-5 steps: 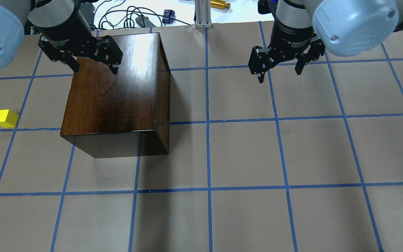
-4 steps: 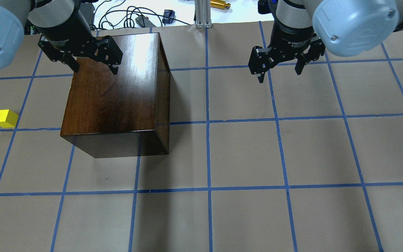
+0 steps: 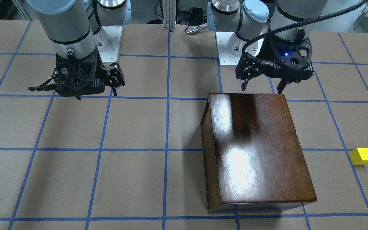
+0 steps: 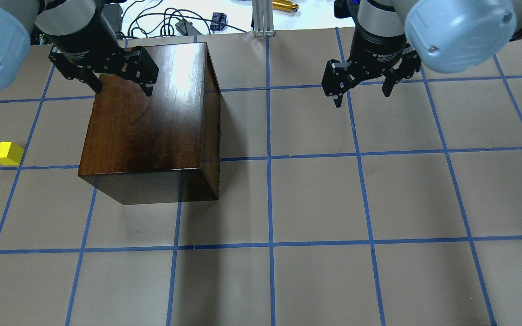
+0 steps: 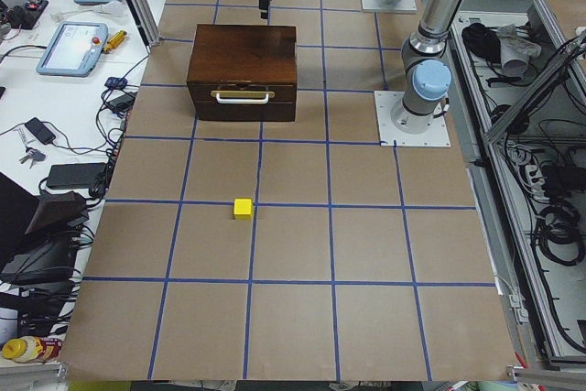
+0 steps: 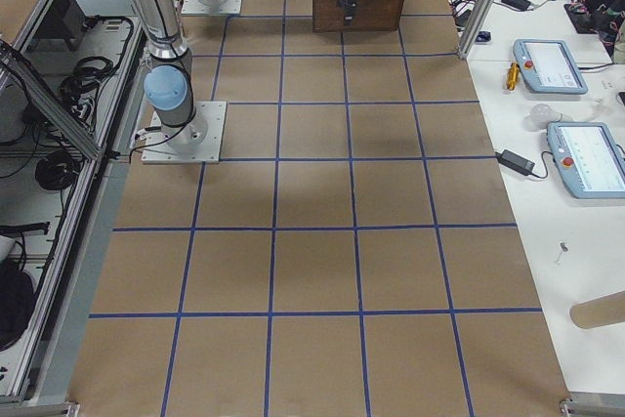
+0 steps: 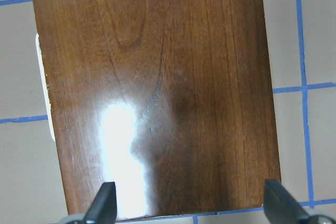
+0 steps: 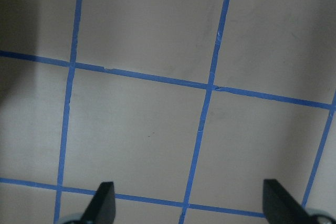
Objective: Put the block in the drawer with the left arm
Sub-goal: 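Move the left gripper off the cabinet top toward the drawer handle side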
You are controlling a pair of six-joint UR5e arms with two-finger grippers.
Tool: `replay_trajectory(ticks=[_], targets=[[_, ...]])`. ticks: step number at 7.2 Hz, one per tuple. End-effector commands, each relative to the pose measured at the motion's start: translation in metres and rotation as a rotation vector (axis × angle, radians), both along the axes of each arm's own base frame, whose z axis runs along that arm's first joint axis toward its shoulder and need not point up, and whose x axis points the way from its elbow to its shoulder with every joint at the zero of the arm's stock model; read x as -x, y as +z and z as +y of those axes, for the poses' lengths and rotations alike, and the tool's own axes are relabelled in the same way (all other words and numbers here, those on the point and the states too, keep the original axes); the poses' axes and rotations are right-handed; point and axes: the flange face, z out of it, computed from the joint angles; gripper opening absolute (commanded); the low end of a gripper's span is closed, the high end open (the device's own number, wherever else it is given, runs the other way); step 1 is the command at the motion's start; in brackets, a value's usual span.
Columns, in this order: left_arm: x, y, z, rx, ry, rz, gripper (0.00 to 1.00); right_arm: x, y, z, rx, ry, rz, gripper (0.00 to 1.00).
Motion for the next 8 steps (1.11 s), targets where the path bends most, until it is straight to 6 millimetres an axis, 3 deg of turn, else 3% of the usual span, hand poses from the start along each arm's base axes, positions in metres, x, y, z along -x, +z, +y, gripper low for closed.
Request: replay_trajectory(ticks=[1,5,6,8], targets=[[0.000,0.001,0.001,0.001,0.000,0.000,1.00,0.000,0.001,0.000,0.001,0.000,0.000,1.00],[-0.003,0.004,0.003,0.001,-0.003,-0.002,1.00,0.000,0.000,0.000,0.000,-0.001,0.000,1.00],[-0.013,0.006,0.000,0.000,-0.010,-0.004,1.00,0.000,0.000,0.000,0.000,0.000,0.000,1.00],[-0.051,0.008,-0.008,-0.007,-0.002,-0.003,1.00,0.000,0.000,0.000,0.000,0.000,0.000,1.00]])
